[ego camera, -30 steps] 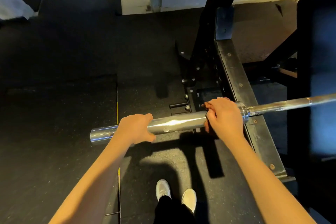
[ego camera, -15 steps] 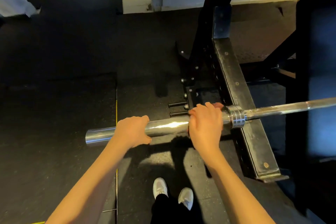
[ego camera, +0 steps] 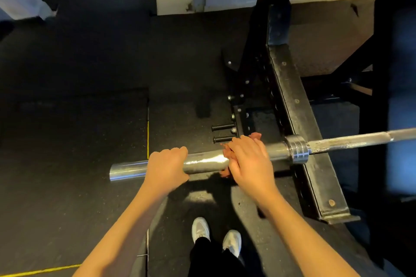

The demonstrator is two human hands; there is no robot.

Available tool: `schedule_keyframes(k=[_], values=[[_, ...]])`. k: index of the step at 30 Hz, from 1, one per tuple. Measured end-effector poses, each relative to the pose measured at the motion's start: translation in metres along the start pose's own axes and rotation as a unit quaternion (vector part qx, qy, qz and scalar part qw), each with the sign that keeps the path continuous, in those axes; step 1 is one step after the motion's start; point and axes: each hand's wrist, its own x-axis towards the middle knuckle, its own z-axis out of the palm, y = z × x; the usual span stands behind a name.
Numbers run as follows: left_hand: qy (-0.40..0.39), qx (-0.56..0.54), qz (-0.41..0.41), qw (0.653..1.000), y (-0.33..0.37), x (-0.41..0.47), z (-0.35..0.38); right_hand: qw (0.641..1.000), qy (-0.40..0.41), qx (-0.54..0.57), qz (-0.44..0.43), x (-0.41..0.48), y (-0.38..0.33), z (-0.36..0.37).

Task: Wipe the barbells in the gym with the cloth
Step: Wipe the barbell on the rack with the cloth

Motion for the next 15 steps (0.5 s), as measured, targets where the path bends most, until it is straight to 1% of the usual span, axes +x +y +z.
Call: schedule_keyframes(k=[1,2,3,4,5,6,7,8,9,10,12,13,14,15], values=[[-0.017,-0.010,0.002,1.000,-0.001,0.001,-0.002,0.999,-0.022,-0.013,-0.020,0.002,0.012,-0.008],[-0.053,-0.034,0.001,0.998,-0.002,0.002,-0.004,0.999,-0.043,-0.031,-0.003,0.006,0.025,-0.015],[-0.097,-0.063,0.000,0.993,-0.003,0.005,-0.009,0.996,-0.060,-0.044,0.043,0.010,0.035,-0.022],[-0.134,-0.081,-0.003,0.988,-0.003,0.008,-0.011,0.992,-0.056,-0.048,0.101,0.011,0.041,-0.026],[-0.151,-0.082,-0.007,0.985,-0.003,0.011,-0.013,0.987,-0.028,-0.051,0.152,0.010,0.040,-0.025],[-0.146,-0.070,-0.013,0.987,-0.001,0.012,-0.013,0.981,0.012,-0.051,0.188,0.009,0.032,-0.021],[-0.125,-0.050,-0.021,0.991,0.001,0.011,-0.011,0.975,0.052,-0.046,0.209,0.008,0.020,-0.014],[-0.098,-0.029,-0.030,0.994,0.005,0.008,-0.009,0.974,0.083,-0.032,0.210,0.005,0.006,-0.005],[-0.067,-0.009,-0.038,0.997,0.008,0.003,-0.005,0.976,0.099,-0.011,0.191,0.001,-0.006,0.002],[-0.037,0.010,-0.042,0.998,0.012,-0.002,-0.001,0.984,0.094,0.002,0.149,-0.005,-0.012,0.007],[0.004,0.031,-0.043,0.999,0.015,-0.010,0.005,0.998,0.035,0.003,0.043,-0.013,-0.007,0.006],[0.000,0.027,-0.042,0.999,0.014,-0.011,0.005,1.000,0.003,-0.003,0.007,-0.014,0.004,0.001],[-0.022,0.010,-0.039,0.999,0.012,-0.010,0.004,1.000,-0.021,-0.016,-0.003,-0.012,0.018,-0.006],[-0.061,-0.016,-0.035,0.997,0.009,-0.006,0.001,0.999,-0.037,-0.030,0.017,-0.009,0.030,-0.014]])
